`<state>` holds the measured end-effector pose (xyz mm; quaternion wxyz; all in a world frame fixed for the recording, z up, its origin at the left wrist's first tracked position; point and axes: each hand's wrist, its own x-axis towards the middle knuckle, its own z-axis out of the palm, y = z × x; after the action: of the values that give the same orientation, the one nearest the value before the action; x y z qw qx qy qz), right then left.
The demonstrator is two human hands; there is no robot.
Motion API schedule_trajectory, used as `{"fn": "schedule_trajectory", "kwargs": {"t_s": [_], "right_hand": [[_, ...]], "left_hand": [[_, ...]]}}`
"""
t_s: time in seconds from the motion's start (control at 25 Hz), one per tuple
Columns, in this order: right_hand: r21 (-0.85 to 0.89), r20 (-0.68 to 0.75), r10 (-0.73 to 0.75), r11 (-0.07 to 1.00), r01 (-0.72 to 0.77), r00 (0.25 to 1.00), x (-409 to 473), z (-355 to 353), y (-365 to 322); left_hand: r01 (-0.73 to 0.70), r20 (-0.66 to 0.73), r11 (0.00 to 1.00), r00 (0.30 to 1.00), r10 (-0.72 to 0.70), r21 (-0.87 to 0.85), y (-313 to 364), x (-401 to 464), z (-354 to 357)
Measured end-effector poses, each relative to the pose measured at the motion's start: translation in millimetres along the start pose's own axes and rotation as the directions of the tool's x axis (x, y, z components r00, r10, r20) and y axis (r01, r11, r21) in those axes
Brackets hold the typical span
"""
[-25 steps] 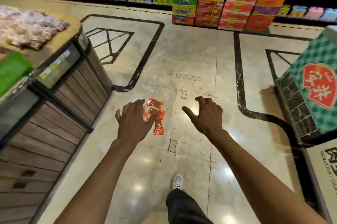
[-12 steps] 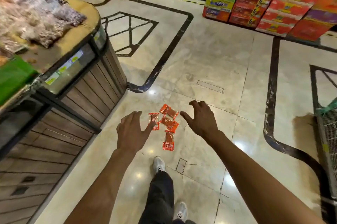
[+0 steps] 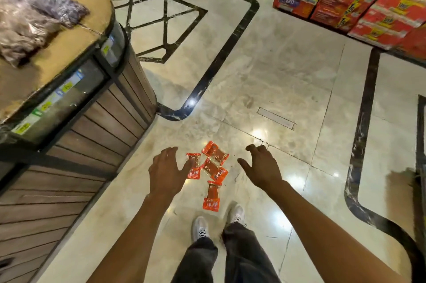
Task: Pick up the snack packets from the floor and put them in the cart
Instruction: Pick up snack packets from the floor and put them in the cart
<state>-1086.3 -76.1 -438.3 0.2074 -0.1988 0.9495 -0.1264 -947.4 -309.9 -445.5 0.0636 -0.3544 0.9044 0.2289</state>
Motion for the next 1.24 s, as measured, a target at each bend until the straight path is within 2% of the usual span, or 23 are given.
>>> {"fn": "schedule_trajectory", "kwargs": {"t_s": [0.12,0.28,0.48,0.6,0.8,0.92,1.04,1.16,1.24], "right_hand": [[0.003,0.031,-0.022,1.0,0.022,0.999,73,29,7],[0.021,0.063,-0.054,0.998,0.053,0.997,200,139,37],[-0.07,0.115,-0.102,0.991,0.11,0.988,340,334,105],[-0.15,0.167,-0.118,0.978,0.144,0.979,406,438,135],[-0.225,0.204,-0.087,0.965,0.134,0.975,491,565,177],[-0.217,0.227,-0.024,0.973,0.075,0.974,512,609,190],[-0.217,0.204,-0.029,0.973,0.075,0.979,514,634,195],[-0.189,0.194,-0.024,0.98,0.061,0.981,514,639,193],[-0.107,0.194,0.02,0.994,0.001,0.981,516,643,193]], "left_hand": [[0.032,-0.01,0.999,0.999,-0.032,-0.025,9,55,35],[0.072,0.012,0.996,0.997,-0.071,-0.044,-9,150,159],[0.072,0.064,0.996,0.996,-0.069,-0.053,-92,258,374],[0.133,0.103,0.99,0.986,-0.129,-0.041,-152,301,488],[0.184,0.119,0.982,0.975,-0.187,0.034,-237,354,631],[0.251,0.13,0.962,0.956,-0.263,0.103,-254,368,674],[0.255,0.072,0.956,0.961,-0.267,0.148,-257,365,695],[0.298,0.032,0.955,0.954,-0.298,0.002,-251,359,703],[0.339,0.04,0.936,0.941,-0.337,-0.092,-251,360,712]]}}
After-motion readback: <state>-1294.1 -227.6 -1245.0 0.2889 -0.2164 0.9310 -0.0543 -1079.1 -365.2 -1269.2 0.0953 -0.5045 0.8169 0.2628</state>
